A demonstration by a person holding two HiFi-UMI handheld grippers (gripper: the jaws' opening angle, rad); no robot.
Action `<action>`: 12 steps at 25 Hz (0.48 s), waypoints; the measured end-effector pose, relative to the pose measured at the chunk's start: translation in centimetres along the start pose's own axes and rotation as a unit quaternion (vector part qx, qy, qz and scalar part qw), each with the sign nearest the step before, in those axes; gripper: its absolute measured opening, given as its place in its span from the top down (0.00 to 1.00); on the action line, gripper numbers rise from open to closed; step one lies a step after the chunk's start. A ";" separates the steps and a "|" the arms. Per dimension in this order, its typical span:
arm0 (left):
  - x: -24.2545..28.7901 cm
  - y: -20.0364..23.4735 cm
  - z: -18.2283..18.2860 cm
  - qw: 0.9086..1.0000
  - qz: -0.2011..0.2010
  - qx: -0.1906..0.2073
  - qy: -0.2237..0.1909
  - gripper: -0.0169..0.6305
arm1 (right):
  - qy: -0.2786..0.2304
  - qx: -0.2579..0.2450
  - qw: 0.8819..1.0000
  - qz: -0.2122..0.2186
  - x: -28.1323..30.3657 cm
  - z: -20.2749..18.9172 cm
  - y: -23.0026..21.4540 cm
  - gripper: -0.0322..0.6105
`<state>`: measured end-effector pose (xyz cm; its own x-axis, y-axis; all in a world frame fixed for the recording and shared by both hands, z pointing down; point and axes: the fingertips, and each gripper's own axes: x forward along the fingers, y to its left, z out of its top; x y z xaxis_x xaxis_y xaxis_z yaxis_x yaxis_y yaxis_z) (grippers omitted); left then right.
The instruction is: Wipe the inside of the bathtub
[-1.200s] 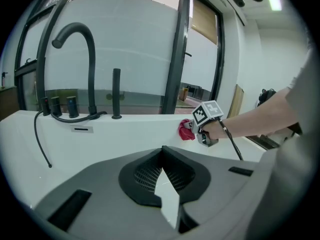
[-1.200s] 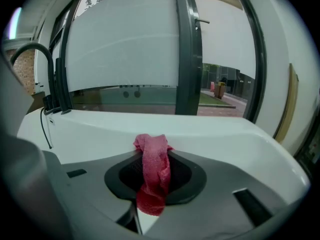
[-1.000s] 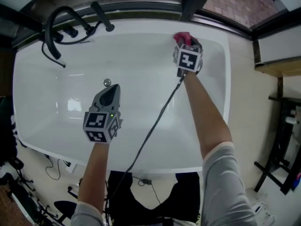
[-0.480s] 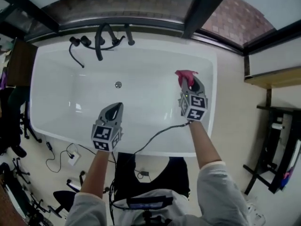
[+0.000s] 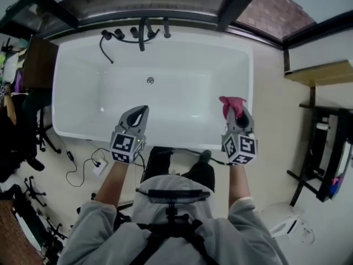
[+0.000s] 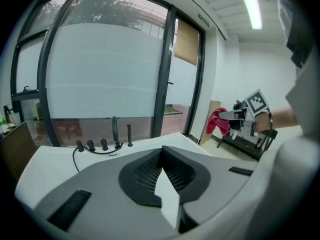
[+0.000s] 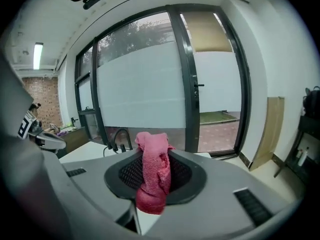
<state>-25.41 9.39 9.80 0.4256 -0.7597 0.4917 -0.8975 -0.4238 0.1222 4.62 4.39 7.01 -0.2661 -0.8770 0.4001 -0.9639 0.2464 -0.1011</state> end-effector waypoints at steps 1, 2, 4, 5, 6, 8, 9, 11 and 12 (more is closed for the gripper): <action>-1.0 -0.3 0.3 1.000 0.002 -0.002 -0.003 0.96 | 0.002 -0.002 1.000 -0.003 -1.2 0.0 0.3 0.81; -1.8 -0.5 0.5 1.000 0.005 -0.004 -0.005 0.96 | 0.002 0.000 1.000 -0.003 -2.2 -0.1 0.5 0.81; -3.1 -1.3 0.4 1.000 0.014 -0.003 -0.005 0.96 | 0.002 0.011 1.000 0.003 -3.7 -0.7 0.5 0.81; -3.7 -1.8 0.2 1.000 0.019 -0.001 -0.004 0.96 | 0.002 0.016 1.000 0.006 -4.4 -1.2 0.4 0.81; -4.2 -2.2 0.0 1.000 0.024 0.002 -0.003 0.96 | 0.004 0.018 1.000 0.010 -5.1 -1.7 0.4 0.81; -5.5 -3.1 -0.5 0.999 0.038 -0.003 -0.003 0.96 | 0.008 0.013 1.000 0.018 -6.5 -2.6 0.2 0.81; -6.1 -3.6 -0.7 0.999 0.043 -0.008 -0.004 0.96 | 0.007 0.010 1.000 0.021 -7.4 -2.8 0.1 0.81; -7.1 -4.9 -1.1 0.999 0.048 -0.008 -0.004 0.96 | -0.001 0.012 1.000 0.027 -9.4 -3.0 -0.5 0.81; -7.5 -5.6 -1.2 0.999 0.049 -0.003 -0.003 0.96 | -0.004 0.015 0.999 0.029 -10.4 -3.1 -1.0 0.81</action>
<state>-23.67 18.00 6.45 0.3366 -0.8006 0.4958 -0.9356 -0.3440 0.0796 8.36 14.58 5.78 -0.3224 -0.8647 0.3851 -0.9464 0.2857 -0.1508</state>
